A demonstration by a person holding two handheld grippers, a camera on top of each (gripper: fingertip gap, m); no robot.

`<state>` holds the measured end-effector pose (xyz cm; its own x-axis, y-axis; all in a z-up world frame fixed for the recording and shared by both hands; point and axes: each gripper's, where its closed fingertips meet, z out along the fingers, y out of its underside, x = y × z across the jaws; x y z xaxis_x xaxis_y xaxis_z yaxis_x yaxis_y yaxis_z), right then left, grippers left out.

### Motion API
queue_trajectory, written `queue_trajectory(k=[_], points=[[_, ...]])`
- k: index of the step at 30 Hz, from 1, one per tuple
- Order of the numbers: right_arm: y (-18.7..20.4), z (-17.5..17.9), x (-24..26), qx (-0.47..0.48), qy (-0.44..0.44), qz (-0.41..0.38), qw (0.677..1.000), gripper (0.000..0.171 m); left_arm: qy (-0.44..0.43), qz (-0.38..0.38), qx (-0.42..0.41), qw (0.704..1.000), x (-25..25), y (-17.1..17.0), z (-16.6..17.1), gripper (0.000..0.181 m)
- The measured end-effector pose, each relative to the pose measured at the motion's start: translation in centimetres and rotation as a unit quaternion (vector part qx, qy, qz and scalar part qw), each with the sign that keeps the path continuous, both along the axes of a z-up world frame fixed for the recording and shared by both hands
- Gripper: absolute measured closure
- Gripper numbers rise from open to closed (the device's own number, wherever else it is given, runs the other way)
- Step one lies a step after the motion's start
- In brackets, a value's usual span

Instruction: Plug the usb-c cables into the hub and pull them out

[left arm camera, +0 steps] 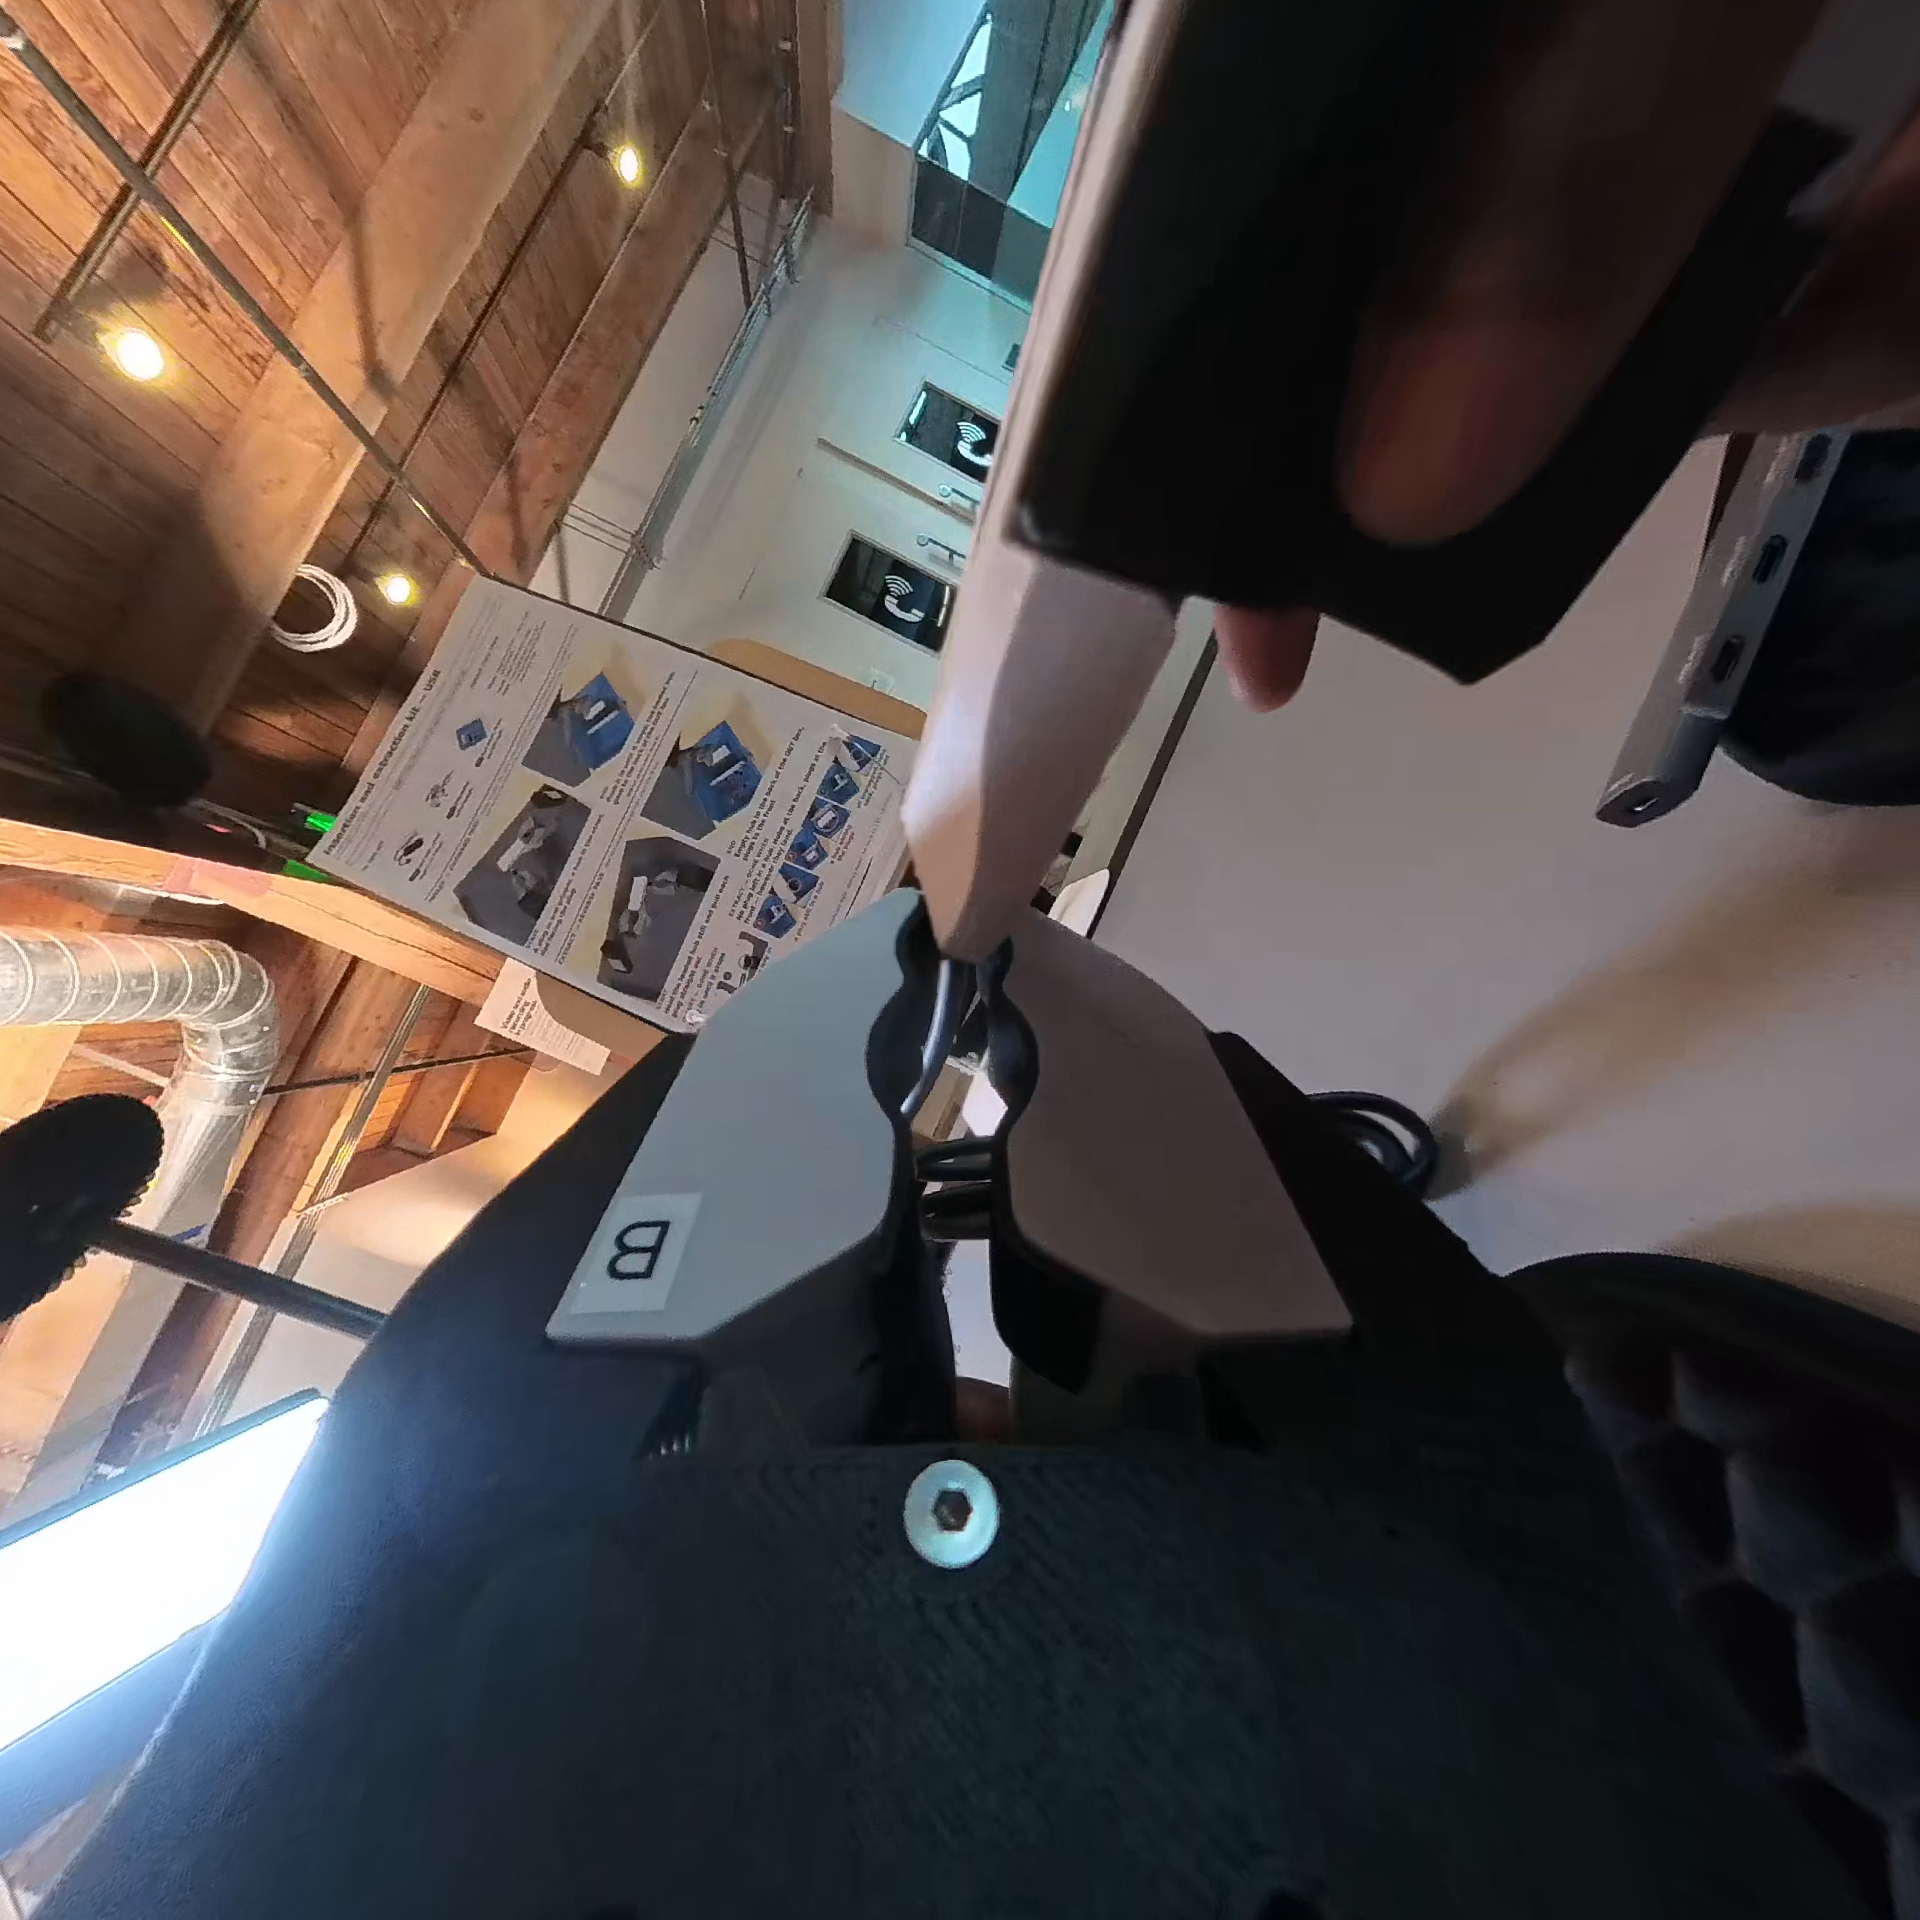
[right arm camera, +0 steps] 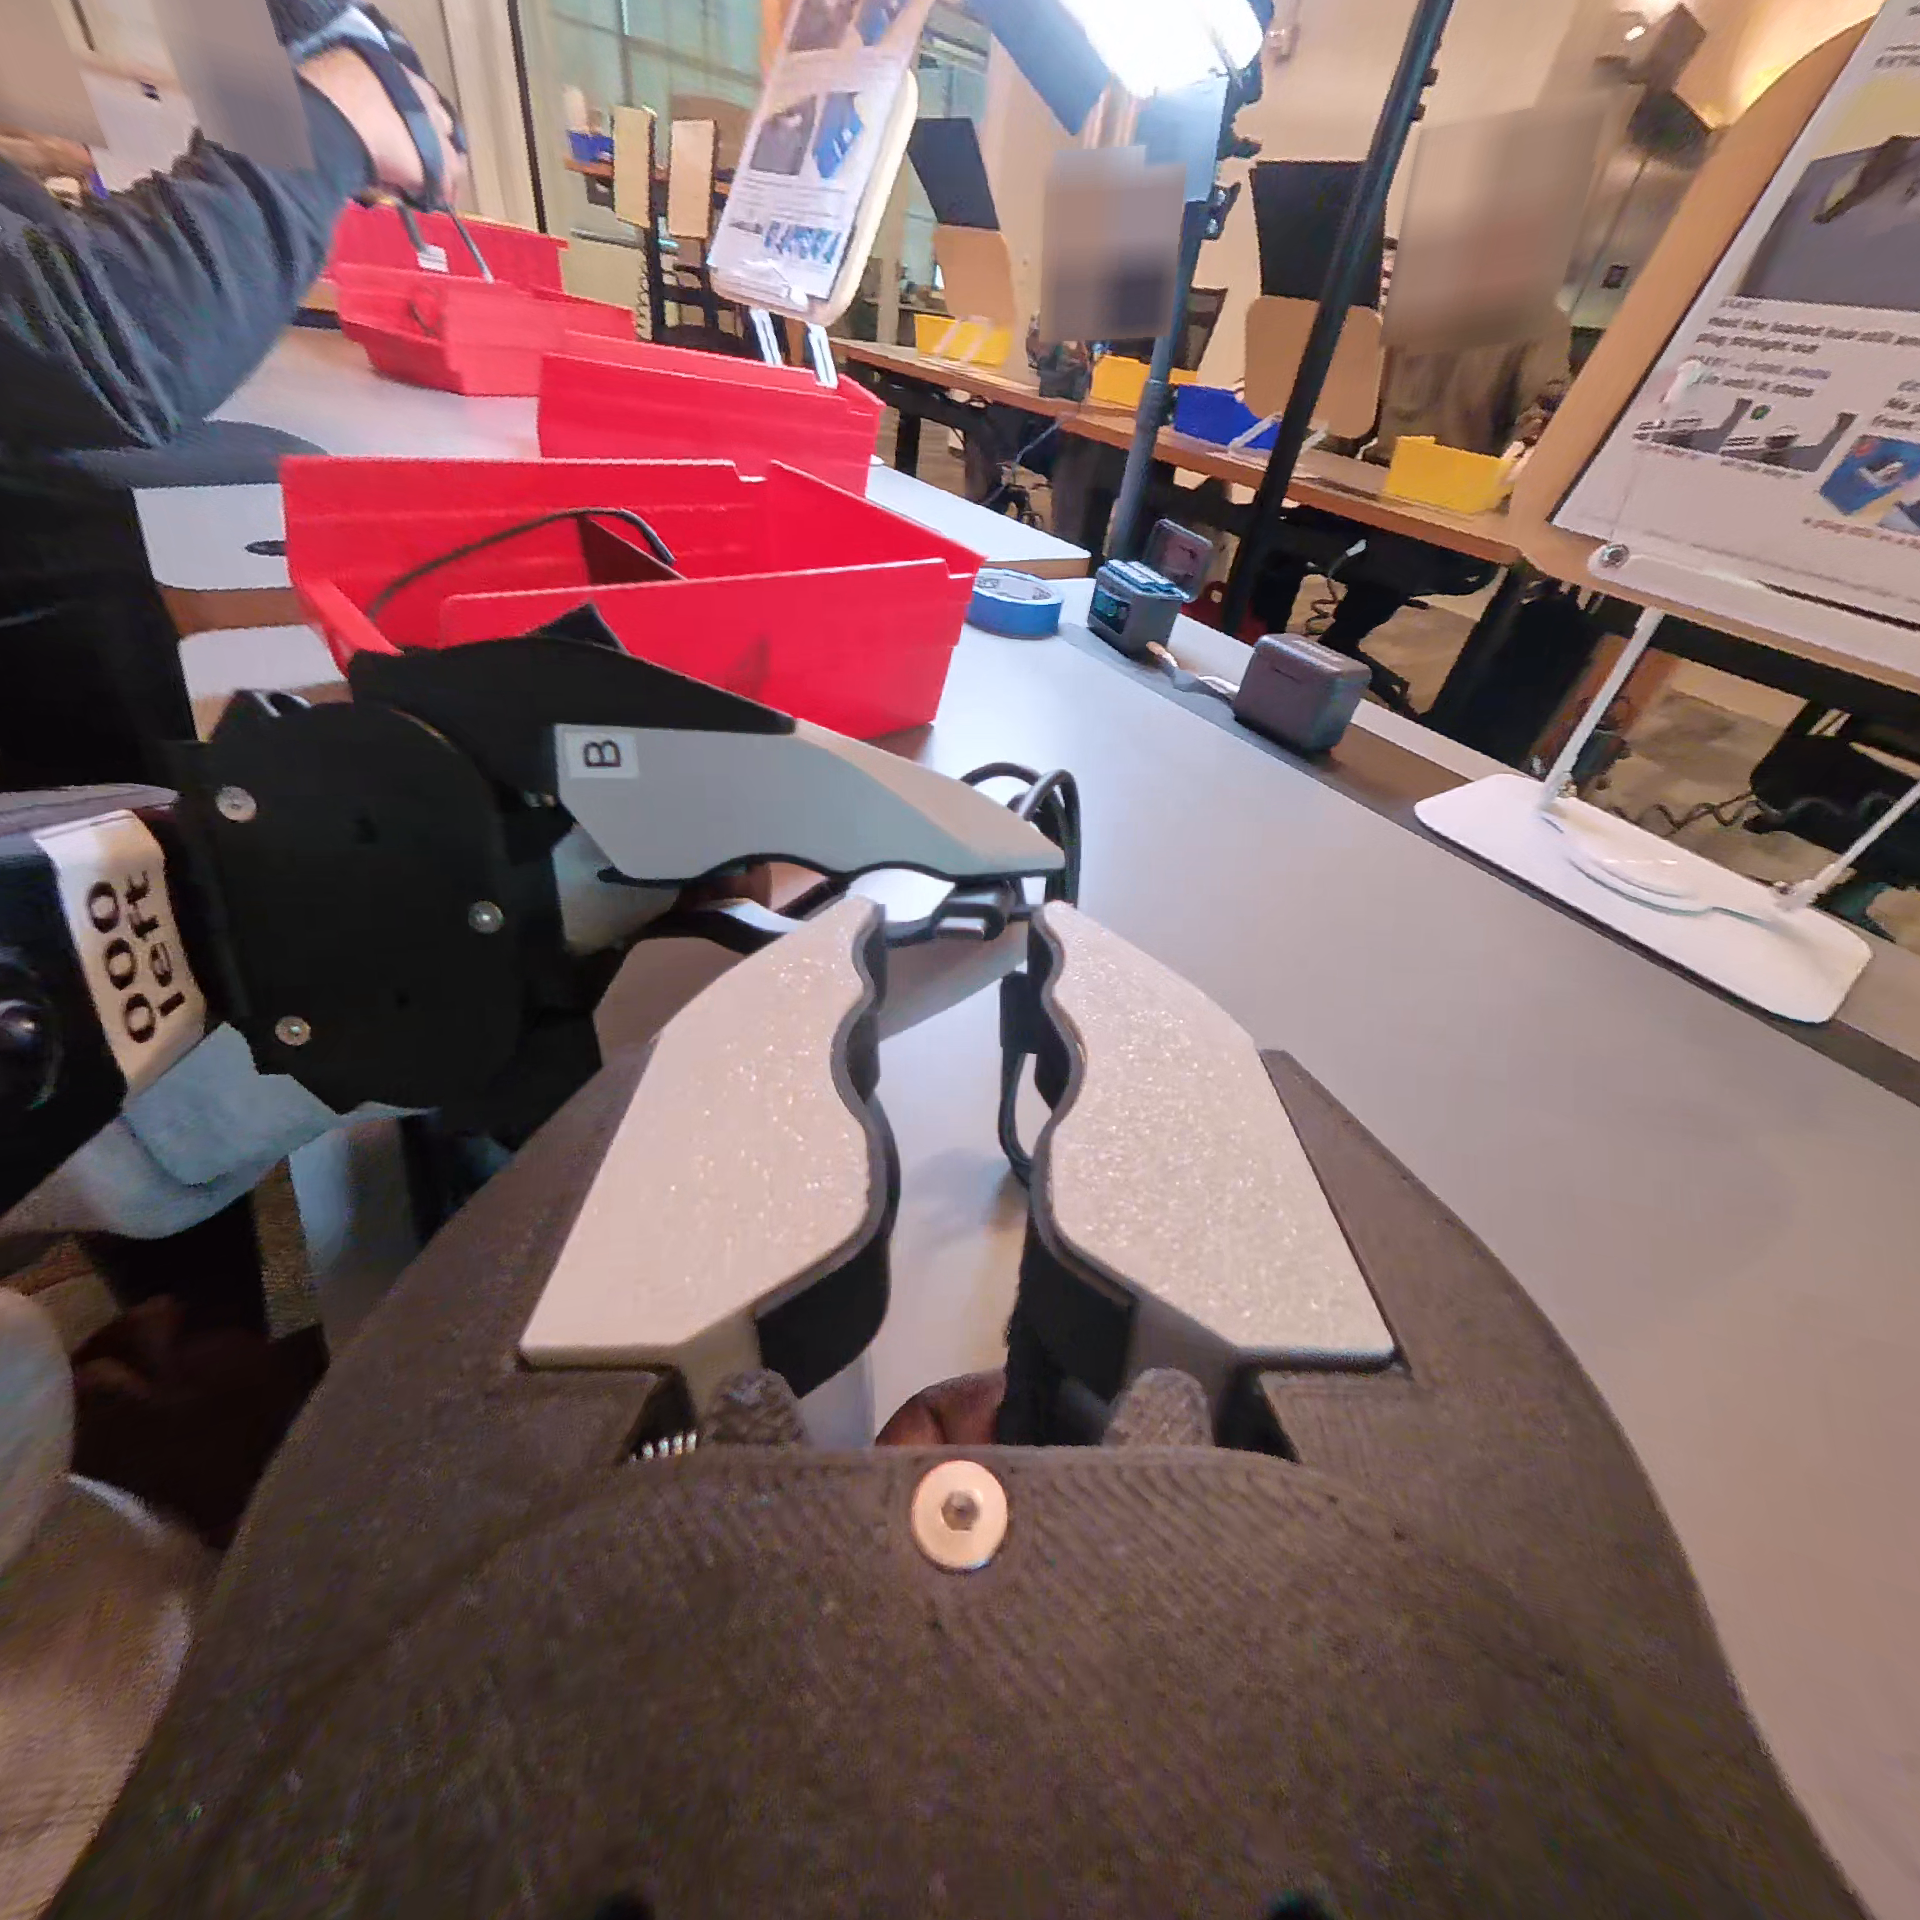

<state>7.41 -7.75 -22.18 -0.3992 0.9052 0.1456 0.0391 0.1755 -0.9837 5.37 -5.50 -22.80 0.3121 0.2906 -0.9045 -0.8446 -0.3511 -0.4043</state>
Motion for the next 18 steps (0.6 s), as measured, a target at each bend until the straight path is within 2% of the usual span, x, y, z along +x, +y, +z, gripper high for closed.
queue_trajectory(k=[8,14,18], points=[[0.44,-0.17,-0.02,0.015,0.004,-0.012,1.0,0.158,-0.005,-0.003,-0.003,1.0,0.23,0.22,-0.06,0.175],[0.5,-0.26,-0.08,0.01,0.0,-0.01,1.0,0.159,-0.022,-0.011,-0.006,1.0,0.22,0.23,-0.19,0.174],[0.75,-0.27,-0.31,0.052,0.006,-0.038,0.998,0.156,-0.015,-0.001,-0.011,1.0,0.03,0.27,-0.27,0.174]])
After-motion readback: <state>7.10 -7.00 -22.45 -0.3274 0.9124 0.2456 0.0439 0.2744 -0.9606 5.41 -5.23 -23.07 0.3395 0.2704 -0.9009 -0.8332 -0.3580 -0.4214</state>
